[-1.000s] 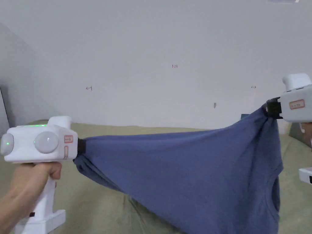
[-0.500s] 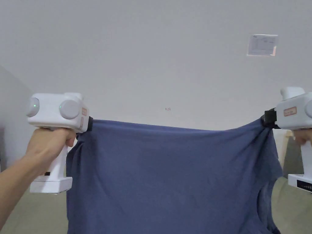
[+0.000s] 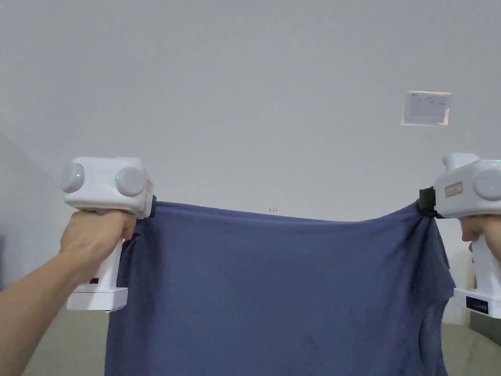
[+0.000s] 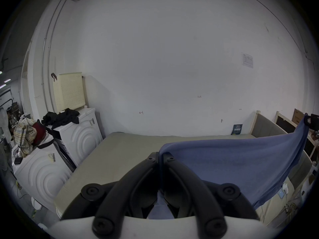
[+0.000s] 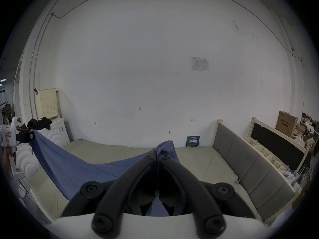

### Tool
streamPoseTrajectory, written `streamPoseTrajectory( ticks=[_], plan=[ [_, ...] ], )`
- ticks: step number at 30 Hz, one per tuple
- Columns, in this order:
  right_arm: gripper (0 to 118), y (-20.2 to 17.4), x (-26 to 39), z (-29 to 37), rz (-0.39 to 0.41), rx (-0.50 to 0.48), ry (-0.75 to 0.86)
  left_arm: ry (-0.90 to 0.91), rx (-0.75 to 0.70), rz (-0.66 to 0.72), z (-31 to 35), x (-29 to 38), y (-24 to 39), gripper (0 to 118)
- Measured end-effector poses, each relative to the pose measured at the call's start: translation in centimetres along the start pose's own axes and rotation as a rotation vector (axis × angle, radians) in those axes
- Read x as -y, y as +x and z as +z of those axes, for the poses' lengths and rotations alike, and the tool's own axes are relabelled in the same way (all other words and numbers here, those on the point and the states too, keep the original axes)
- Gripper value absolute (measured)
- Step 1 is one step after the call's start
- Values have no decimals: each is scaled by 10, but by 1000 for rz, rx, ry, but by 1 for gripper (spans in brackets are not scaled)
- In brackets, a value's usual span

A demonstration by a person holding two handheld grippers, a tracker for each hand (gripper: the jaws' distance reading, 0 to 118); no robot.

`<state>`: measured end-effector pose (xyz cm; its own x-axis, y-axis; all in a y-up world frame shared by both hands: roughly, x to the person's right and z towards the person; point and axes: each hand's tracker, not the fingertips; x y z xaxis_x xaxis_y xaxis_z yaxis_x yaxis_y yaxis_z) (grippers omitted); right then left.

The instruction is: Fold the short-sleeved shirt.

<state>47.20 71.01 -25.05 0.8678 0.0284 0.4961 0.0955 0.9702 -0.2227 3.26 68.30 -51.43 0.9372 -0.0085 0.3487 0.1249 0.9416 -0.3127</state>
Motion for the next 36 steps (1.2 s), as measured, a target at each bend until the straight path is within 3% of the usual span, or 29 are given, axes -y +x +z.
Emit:
streamPoseTrajectory(
  ticks=[3,13,22,29,34,36],
  plan=[
    [3,-1,-10,-21,12,6,8,-10,26,46,-19,-10,-2,1],
    [3,-7,-47,-110,71,35,27,9,-49,-31,-101,-39,31,1],
    [3,5,-56,-180,34,57,52,29,-70,-48,-177,-52,57,1],
    [3,0,-25,-230,31,62,36,22,-99,-72,-235,-27,67,1],
    [3,-3,30,-270,43,49,-38,-34,-109,-84,-274,26,64,1],
    [3,-2,57,-280,12,50,-79,-75,-98,-80,-285,55,63,1]
  ],
)
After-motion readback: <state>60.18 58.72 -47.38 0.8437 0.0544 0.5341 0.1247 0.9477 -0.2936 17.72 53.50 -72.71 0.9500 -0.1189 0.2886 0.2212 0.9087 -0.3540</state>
